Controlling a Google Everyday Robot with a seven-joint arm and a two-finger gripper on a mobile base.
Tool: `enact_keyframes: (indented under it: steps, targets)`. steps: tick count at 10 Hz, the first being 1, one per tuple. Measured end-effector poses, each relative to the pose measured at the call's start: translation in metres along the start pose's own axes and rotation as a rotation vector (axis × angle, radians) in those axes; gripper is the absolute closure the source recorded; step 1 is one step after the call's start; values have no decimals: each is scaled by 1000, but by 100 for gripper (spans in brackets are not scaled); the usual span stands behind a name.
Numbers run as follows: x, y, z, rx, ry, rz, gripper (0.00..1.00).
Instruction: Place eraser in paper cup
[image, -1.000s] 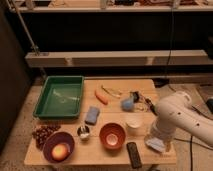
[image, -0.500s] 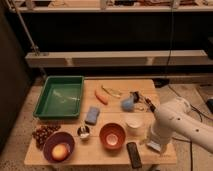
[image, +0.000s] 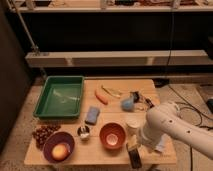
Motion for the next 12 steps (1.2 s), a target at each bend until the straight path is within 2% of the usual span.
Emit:
enact_keyframes:
  steps: [2, 4, 7, 10, 12]
  targets:
    - [-1, -1, 3, -11, -6, -30, 35]
    - [-2, -9, 25, -6, -15, -180, 35]
    - [-7, -7, 39, 6, -28, -298, 35]
    - [-11, -12, 42, -35, -48, -320, 35]
    - [-17, -11, 52, -61, -71, -306, 35]
